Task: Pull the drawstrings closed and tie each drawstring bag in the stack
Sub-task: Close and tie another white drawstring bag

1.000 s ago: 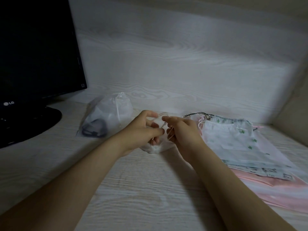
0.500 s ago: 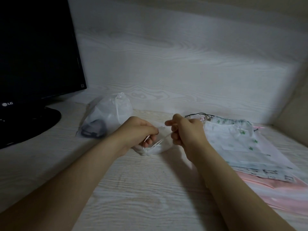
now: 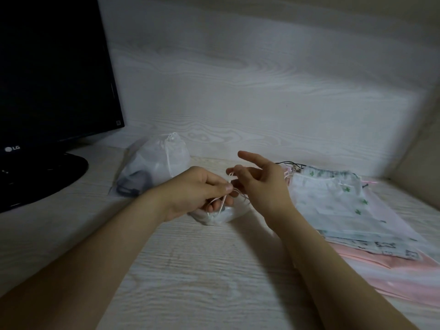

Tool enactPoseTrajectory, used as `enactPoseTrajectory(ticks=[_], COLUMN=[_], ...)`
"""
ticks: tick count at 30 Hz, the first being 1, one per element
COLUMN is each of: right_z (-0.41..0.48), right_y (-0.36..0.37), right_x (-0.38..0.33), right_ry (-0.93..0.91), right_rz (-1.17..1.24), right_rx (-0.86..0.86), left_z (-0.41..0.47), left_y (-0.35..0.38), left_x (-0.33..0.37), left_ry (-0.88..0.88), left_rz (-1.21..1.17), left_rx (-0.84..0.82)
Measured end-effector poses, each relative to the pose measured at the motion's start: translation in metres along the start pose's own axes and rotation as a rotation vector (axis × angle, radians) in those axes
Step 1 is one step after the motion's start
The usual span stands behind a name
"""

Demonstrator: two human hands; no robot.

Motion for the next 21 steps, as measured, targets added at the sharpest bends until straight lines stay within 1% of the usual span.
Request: enactPoseTrajectory(ticks=[2, 4, 9, 11, 15, 17, 21], right_z=[0.0, -0.001, -0.01, -0.013, -0.018, -0.017, -0.015], right_y=[0.001, 0.003, 0.007, 0.009, 0.013, 0.012, 0.016], right_x=[0.0, -0.002, -0.011, -0.015, -0.022, -0.025, -0.022], right_ry=[-0.003, -0.067, -0.21, -0.295, -0.452, -0.519, -0.566], right_rz=[-0.1, -0.248, -0.518, -0.623, -0.694, -0.74, -0.835], right_rx=[-0.021, -0.038, -0.067, -0.053, -0.061, -0.043, -0.042], left_z=[0.002, 0.004, 0.005, 0.007, 0.007, 0.006, 0.007], left_y=[-0.002, -0.004, -0.006, -0.006, -0.01, -0.01, -0.009], left_x=[-0.003, -0.006, -0.011, -0.009, -0.008, -0.007, -0.005], left_ry=[-0.001, -0.004, -0.043, -0.036, -0.041, -0.042, -0.029], left_rz=[-0.082, -0.126, -0.115, -0.138, -0.192, -0.194, -0.151], left_rx=[0.015, 0.027, 0.046, 0.068, 0.13, 0.115, 0.084])
Point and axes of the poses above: each hand's wrist, its own z-axis towards the middle knuckle, its own y-axis out of the palm, x = y × z, the point moved 5 cm from there along z, towards the middle knuckle, and after that the axes turned 2 degrees about y, right-handed, at the moved point
